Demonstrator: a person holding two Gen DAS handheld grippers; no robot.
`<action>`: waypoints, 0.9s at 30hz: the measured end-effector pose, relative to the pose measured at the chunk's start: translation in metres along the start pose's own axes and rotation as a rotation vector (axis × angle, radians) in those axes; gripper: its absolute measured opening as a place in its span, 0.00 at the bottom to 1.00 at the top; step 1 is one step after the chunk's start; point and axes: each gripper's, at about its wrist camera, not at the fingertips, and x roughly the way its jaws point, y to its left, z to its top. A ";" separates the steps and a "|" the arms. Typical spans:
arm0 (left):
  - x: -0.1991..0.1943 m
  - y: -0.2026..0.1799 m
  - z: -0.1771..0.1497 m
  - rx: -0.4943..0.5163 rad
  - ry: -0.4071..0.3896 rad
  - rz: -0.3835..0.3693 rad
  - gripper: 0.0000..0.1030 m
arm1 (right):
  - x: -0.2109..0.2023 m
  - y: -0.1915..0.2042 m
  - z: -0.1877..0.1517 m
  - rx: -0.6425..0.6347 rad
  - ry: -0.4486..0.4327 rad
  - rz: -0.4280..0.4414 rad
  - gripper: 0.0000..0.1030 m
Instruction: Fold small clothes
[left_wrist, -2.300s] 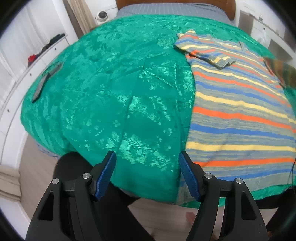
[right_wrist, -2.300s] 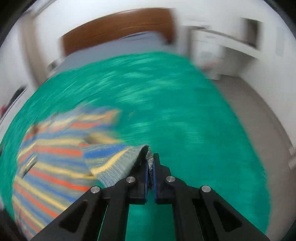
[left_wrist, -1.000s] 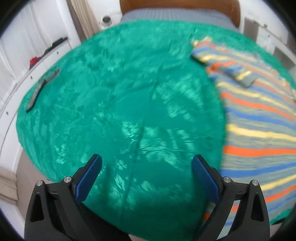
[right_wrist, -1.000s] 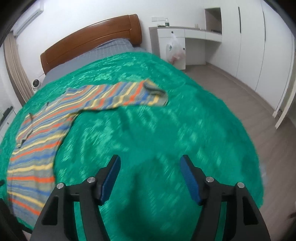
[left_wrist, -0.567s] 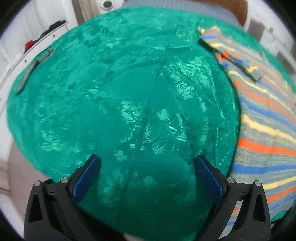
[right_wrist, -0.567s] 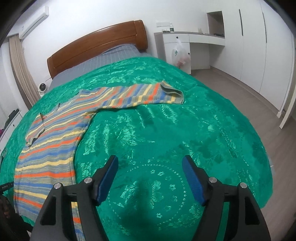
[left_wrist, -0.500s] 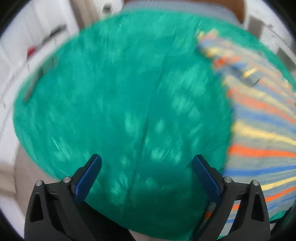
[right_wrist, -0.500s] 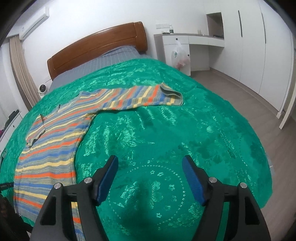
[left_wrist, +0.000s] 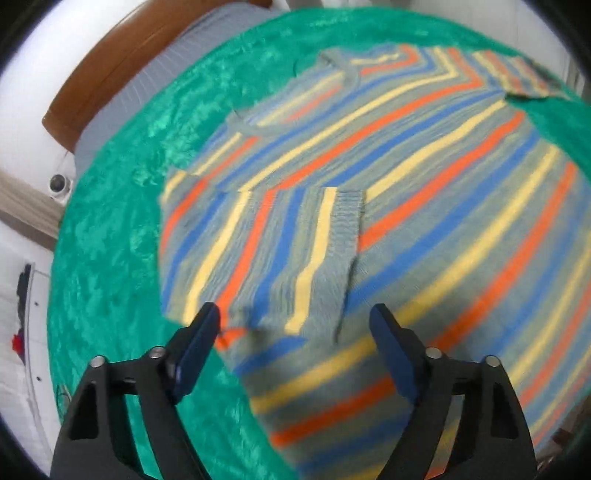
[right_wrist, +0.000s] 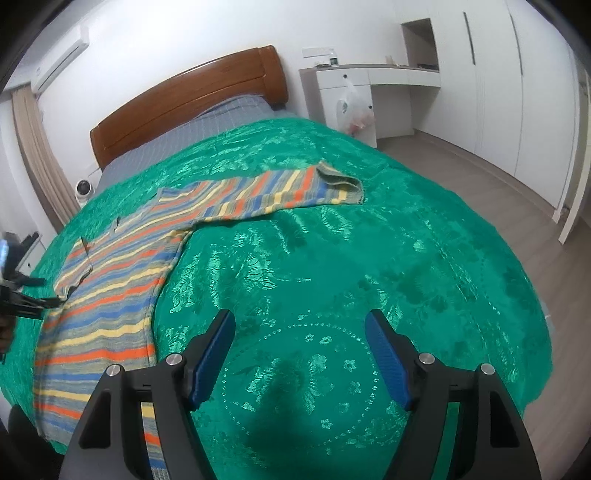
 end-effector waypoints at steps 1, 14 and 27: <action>0.007 0.001 0.002 -0.004 0.008 -0.008 0.74 | 0.000 -0.001 0.000 0.008 0.004 0.002 0.70; -0.015 0.211 -0.106 -0.862 -0.076 0.018 0.02 | 0.002 -0.001 0.000 0.007 0.006 0.000 0.70; 0.028 0.255 -0.210 -1.176 0.051 0.034 0.02 | 0.011 -0.004 -0.002 0.034 0.050 -0.026 0.70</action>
